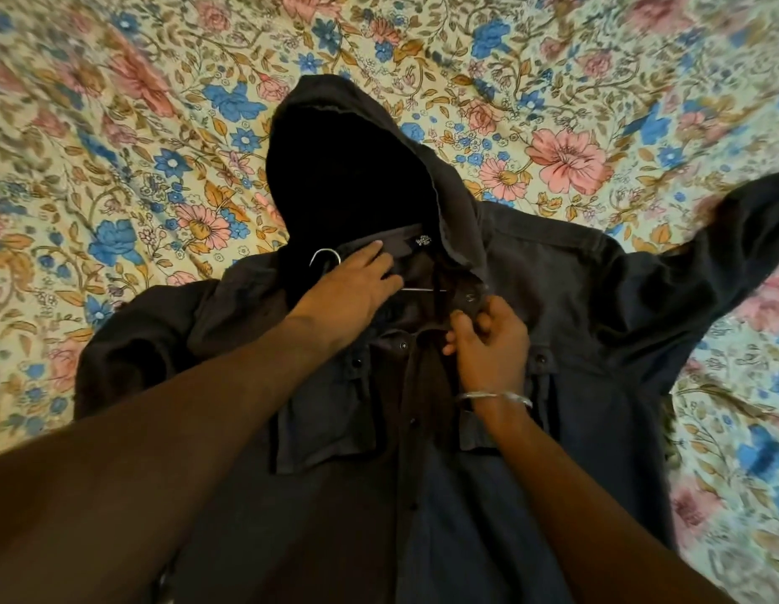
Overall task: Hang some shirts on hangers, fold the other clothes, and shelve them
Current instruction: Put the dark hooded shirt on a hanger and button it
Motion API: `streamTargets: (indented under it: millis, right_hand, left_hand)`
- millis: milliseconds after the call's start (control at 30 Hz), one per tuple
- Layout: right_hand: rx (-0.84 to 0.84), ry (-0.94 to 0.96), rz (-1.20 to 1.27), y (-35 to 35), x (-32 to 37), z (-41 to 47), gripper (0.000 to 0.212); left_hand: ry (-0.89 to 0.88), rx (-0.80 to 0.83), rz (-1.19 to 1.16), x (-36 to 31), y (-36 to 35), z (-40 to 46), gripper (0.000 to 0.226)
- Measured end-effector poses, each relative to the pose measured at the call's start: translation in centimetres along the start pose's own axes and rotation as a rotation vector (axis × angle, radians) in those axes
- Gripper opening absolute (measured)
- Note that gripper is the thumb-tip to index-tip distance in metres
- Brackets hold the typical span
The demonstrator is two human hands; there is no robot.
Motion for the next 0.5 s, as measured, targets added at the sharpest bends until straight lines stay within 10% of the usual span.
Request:
streamTargets:
  millis: [267, 500]
  right_hand:
    - [0.105, 0.034, -0.106, -4.5, -0.3, -3.8, 0.051]
    - [0.070, 0.036, -0.358, -4.2, -0.9, -4.7, 0.042]
  left_hand:
    - [-0.290, -0.240, 0.110, 1.1, 4.4, 5.8, 0.042]
    - [0.290, -0.587, -0.147, 1.3, 5.2, 1.1, 0.061]
Point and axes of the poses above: each hand's wrist, its own z-axis towards the middle knuckle, its own y-axis out of the back of the hand, x = y × z, the point moved 5 cm from there along z, towards the middle knuckle, and after that the axes turned 3 degrees about -z, right-handed, at the moved point
